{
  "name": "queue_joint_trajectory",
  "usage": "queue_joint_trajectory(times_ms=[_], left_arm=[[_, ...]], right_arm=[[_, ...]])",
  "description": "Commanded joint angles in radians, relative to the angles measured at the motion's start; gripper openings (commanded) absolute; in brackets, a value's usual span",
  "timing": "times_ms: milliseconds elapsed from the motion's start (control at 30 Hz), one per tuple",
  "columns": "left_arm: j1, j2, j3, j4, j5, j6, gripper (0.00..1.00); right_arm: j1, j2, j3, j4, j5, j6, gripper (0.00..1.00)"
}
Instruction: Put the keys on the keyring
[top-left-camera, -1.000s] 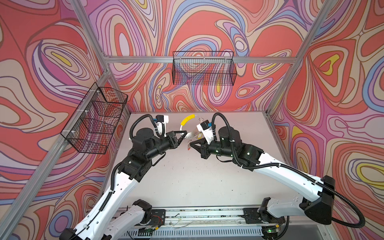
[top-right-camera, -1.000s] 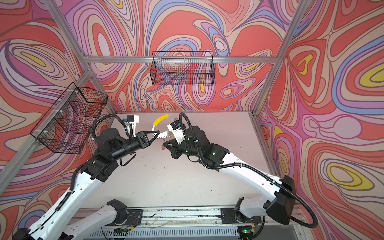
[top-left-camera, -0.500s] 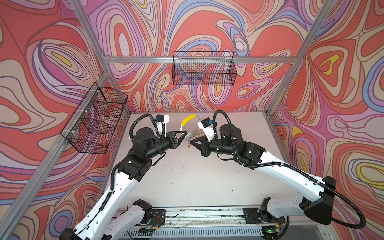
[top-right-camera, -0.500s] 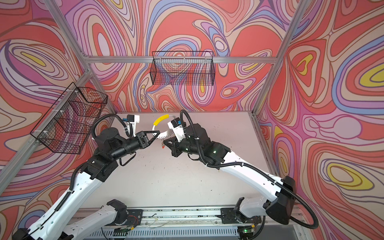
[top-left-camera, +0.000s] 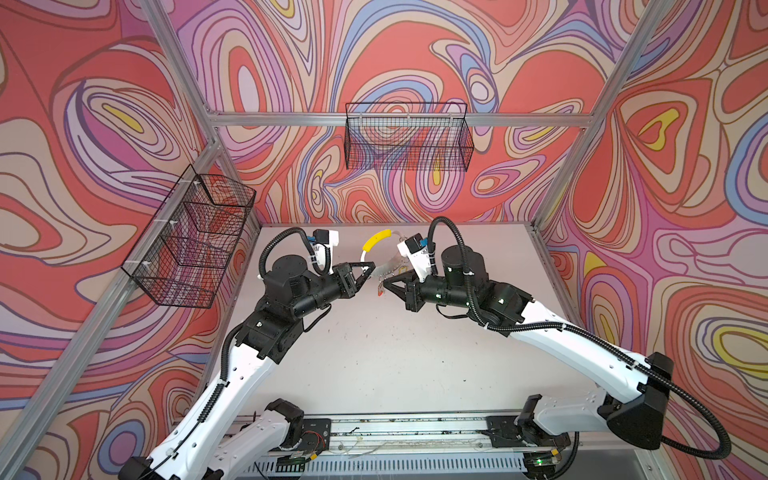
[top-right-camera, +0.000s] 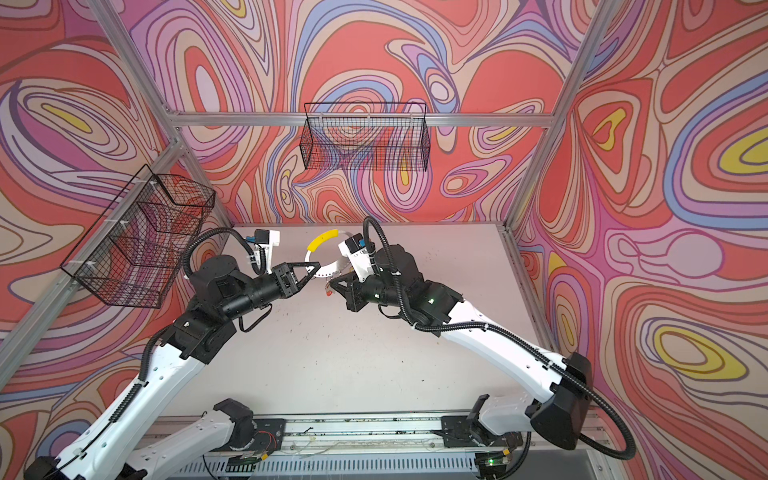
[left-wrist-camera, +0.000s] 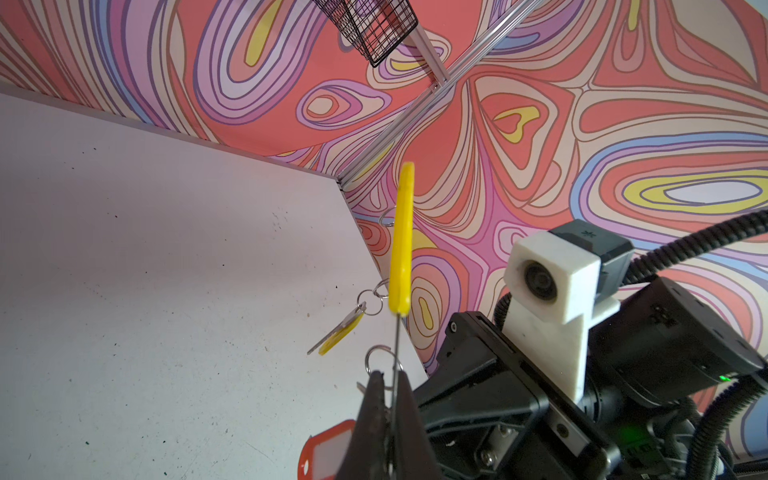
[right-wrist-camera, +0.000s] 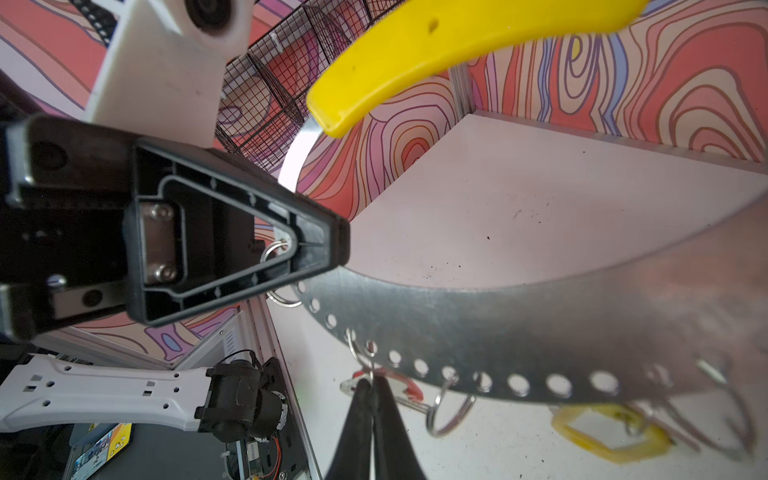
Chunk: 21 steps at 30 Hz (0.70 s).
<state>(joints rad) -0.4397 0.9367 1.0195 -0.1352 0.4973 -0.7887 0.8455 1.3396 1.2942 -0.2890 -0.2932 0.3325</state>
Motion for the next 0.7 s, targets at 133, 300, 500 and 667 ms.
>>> queue_joint_trajectory(times_ms=[133, 300, 500, 667], left_arm=[[-0.006, -0.004, 0.036, 0.002, 0.016, 0.013, 0.0], [-0.005, -0.005, 0.036, 0.001, 0.017, 0.014, 0.0], [-0.006, -0.006, 0.034, 0.008, 0.019, 0.008, 0.0], [-0.005, -0.008, 0.028, 0.039, 0.023, -0.02, 0.0]], right_arm=[[-0.006, 0.003, 0.027, -0.022, 0.0, -0.005, 0.0], [-0.027, 0.004, 0.013, -0.023, 0.005, 0.015, 0.0], [-0.037, 0.008, 0.003, -0.011, -0.024, 0.025, 0.0], [-0.042, 0.01, -0.019, 0.022, -0.069, 0.042, 0.0]])
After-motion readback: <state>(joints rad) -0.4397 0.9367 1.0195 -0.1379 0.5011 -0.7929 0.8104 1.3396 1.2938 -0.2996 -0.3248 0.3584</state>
